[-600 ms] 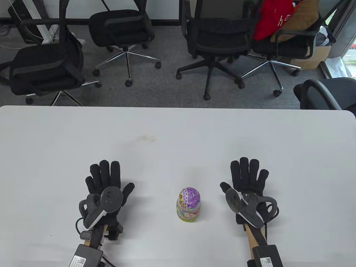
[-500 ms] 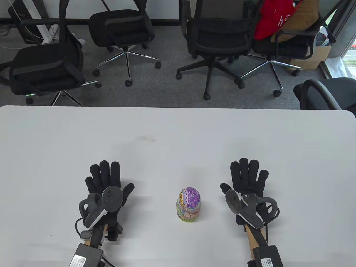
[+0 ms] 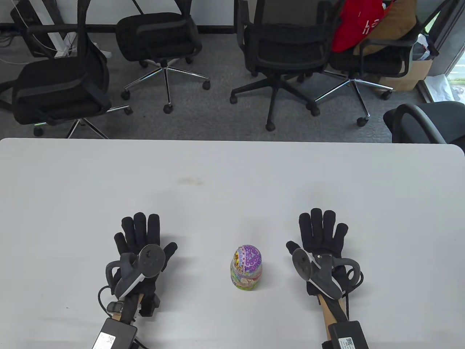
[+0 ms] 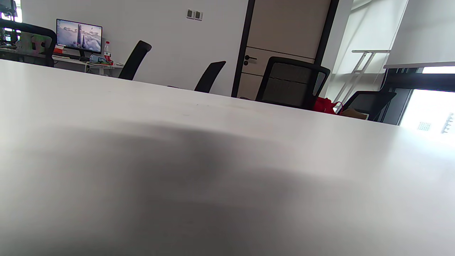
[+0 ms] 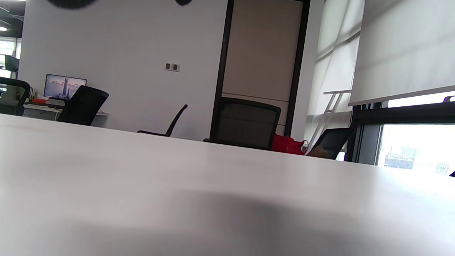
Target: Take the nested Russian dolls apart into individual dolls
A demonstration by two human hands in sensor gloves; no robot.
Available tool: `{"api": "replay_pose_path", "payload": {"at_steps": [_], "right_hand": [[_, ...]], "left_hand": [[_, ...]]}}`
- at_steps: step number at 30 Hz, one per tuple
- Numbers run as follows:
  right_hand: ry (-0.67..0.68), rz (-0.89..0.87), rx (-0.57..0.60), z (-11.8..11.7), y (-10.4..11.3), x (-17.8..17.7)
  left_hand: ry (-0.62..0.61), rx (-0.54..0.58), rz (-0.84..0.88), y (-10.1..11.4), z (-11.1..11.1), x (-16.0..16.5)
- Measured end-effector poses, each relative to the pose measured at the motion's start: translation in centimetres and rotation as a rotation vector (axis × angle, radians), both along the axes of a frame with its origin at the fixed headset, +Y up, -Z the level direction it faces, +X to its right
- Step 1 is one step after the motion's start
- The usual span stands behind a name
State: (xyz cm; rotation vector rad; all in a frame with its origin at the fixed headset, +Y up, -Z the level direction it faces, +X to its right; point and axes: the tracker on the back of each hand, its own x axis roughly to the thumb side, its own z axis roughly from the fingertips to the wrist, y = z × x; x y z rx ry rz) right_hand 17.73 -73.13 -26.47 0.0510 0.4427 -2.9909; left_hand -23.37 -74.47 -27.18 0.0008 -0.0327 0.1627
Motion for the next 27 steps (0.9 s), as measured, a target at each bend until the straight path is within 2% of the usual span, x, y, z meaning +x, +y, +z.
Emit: {"api": "replay_pose_path", "payload": {"at_steps": [9, 12, 18, 21, 23, 27], "right_hand": [[-0.005, -0.027, -0.02, -0.1, -0.3, -0.2], [-0.006, -0.042, -0.028, -0.2, -0.2, -0.4], [-0.002, -0.047, -0.027, -0.2, -0.3, -0.4], [0.0, -0.057, -0.029, -0.2, -0.4, -0.4], [0.0, -0.059, -0.029, -0.2, -0.4, -0.4], [0.002, -0.064, -0.03, -0.2, -0.5, -0.4]], "left_hand": [[-0.086, -0.018, -0.003, 0.1, -0.5, 1.8], [-0.172, -0.026, 0.075, 0.9, -0.6, 3.5], [-0.363, 0.03, 0.321, 4.0, 0.0, 7.4], [-0.459, -0.01, 0.461, 5.1, 0.4, 9.3], [-0.515, -0.033, 0.53, 5.4, 0.6, 10.6], [-0.593, -0.064, 0.557, 5.4, 0.9, 12.8]]}}
